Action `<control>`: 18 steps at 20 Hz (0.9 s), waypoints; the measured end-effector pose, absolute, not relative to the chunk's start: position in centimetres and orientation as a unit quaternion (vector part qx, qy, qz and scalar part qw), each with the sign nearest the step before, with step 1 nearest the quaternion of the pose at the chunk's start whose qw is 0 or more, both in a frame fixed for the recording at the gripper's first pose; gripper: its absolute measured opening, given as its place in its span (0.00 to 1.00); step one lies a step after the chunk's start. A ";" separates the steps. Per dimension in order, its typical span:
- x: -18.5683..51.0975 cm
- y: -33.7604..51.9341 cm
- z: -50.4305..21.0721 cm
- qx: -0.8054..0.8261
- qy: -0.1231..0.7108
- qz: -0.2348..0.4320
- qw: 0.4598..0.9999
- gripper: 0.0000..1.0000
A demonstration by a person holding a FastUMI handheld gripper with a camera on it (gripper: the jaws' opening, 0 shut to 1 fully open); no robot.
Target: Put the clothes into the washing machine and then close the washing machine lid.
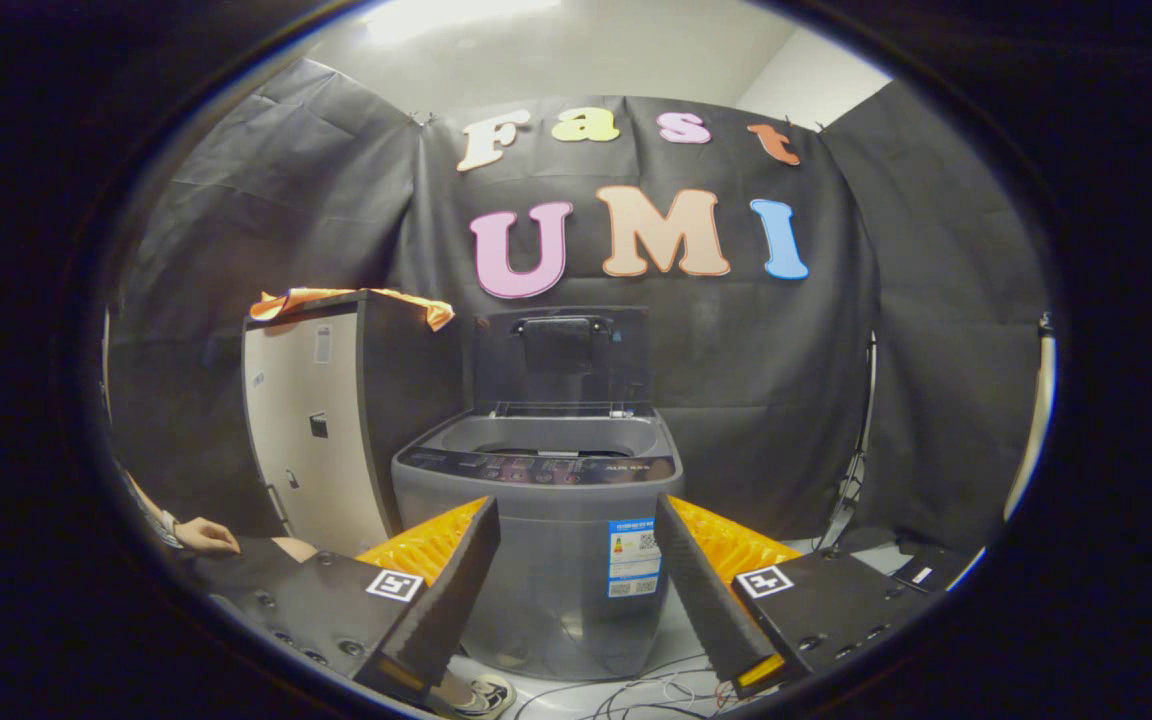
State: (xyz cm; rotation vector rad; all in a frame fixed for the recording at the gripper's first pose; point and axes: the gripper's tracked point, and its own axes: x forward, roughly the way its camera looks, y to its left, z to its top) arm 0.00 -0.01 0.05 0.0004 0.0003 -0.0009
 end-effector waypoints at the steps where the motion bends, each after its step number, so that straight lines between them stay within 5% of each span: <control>1: 0.0 0.0 0.0 0.000 0.000 0.000 1.000 0.98; 10: 0.6 1.1 0.0 0.020 0.011 -0.005 1.000 0.98; 18: 6.6 8.9 9.1 0.053 -0.026 0.050 0.997 0.97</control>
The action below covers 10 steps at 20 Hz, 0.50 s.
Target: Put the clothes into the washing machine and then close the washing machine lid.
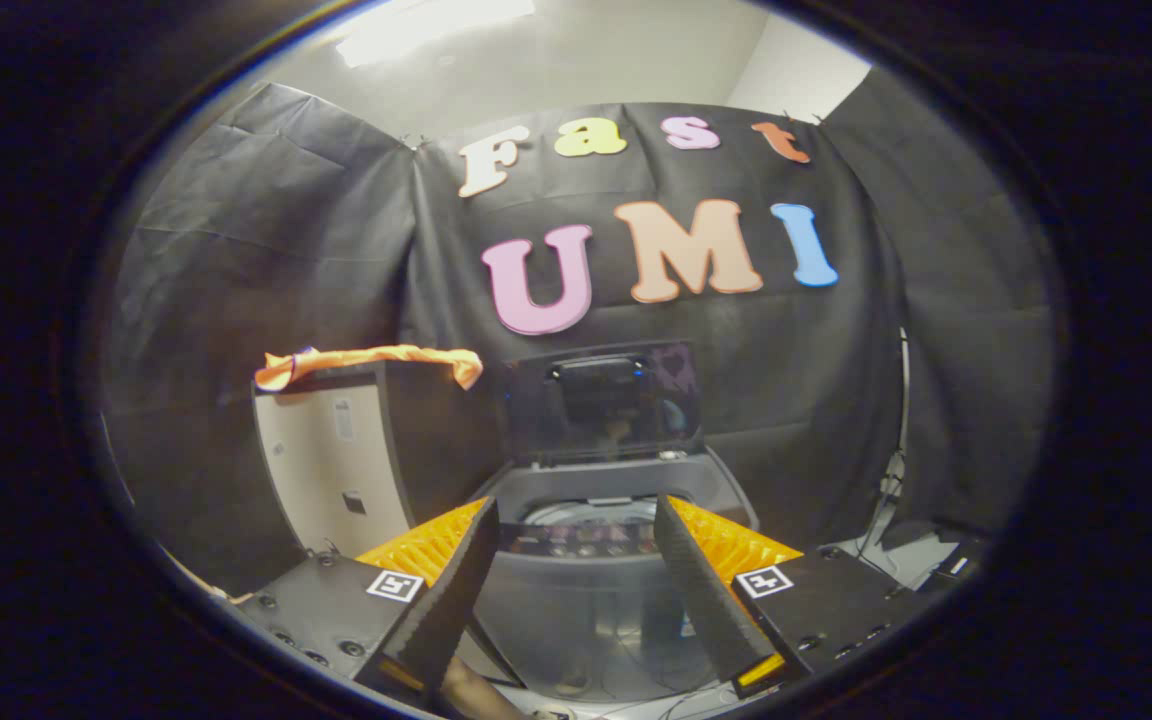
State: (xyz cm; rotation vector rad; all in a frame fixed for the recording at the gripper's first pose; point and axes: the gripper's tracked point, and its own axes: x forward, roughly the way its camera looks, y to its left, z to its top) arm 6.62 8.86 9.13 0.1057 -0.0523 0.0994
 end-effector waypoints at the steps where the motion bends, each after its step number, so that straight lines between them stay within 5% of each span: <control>1: 7.6 10.4 10.3 0.053 -0.023 0.063 0.996 0.97; 10: 17.2 28.3 20.0 0.044 -0.014 0.228 0.973 0.97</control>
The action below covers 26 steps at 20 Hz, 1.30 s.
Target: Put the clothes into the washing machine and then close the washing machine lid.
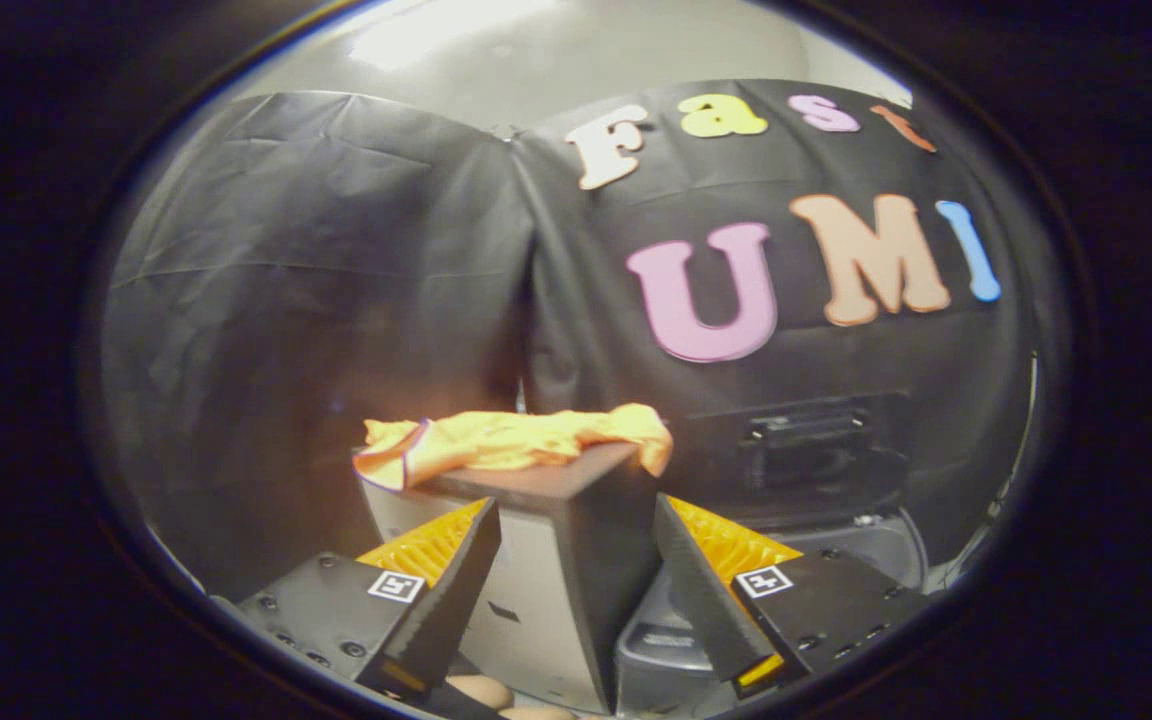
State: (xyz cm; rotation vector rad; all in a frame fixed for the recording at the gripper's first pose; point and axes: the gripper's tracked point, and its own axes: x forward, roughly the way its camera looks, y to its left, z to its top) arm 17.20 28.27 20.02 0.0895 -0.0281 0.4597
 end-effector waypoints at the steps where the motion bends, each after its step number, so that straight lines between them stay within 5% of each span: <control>1: 18.0 29.9 20.7 0.038 -0.016 0.238 0.970 0.97; 6: 22.8 36.8 22.9 0.014 -0.002 0.266 0.964 0.97; 17: 28.9 39.1 18.4 -0.036 0.111 0.208 0.971 0.97; 25: 29.0 39.4 18.2 -0.001 0.116 0.234 0.965 0.22; 26: 29.1 39.3 18.4 0.002 0.114 0.231 0.966 0.22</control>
